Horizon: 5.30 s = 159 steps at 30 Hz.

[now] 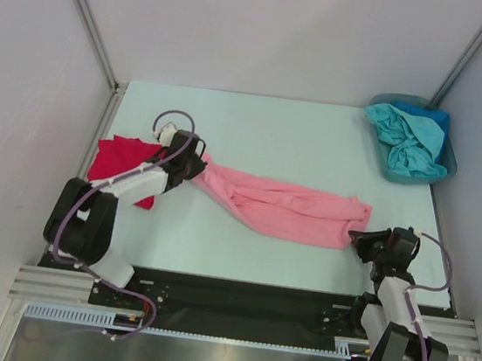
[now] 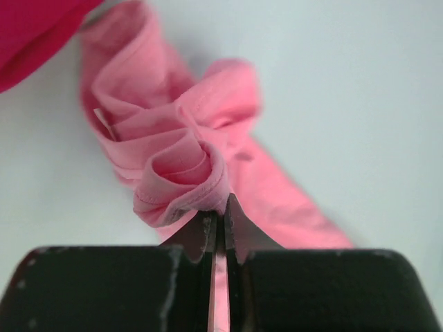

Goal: Fold and stack the t-shirts
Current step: Fold the tshirt

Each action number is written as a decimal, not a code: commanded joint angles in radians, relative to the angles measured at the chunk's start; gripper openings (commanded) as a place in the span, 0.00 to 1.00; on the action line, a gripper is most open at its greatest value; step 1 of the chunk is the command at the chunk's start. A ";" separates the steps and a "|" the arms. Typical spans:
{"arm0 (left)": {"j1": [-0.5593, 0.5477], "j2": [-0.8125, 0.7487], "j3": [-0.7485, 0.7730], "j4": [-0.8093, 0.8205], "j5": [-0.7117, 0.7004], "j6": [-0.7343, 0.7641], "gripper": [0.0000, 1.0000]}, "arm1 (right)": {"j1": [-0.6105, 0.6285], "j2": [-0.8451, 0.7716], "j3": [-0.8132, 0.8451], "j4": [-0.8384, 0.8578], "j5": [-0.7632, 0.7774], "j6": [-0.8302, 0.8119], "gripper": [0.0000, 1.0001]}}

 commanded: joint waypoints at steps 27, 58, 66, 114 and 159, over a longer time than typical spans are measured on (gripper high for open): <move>0.024 0.608 0.937 -0.382 0.244 0.153 0.04 | 0.682 -0.181 -0.032 -0.242 0.227 0.226 0.00; -0.137 0.890 1.372 -0.497 0.520 0.168 0.03 | 1.501 0.697 0.358 0.329 0.364 0.249 0.00; -0.150 0.803 1.181 -0.298 0.670 0.273 0.04 | 1.539 0.904 0.520 0.513 0.186 0.159 0.00; 0.238 0.839 1.436 -0.600 0.374 0.570 0.05 | 1.530 0.833 0.410 0.533 0.260 0.137 0.00; 0.252 0.424 0.989 -0.542 0.205 0.444 0.43 | 1.293 0.544 0.679 0.100 0.183 -0.082 0.69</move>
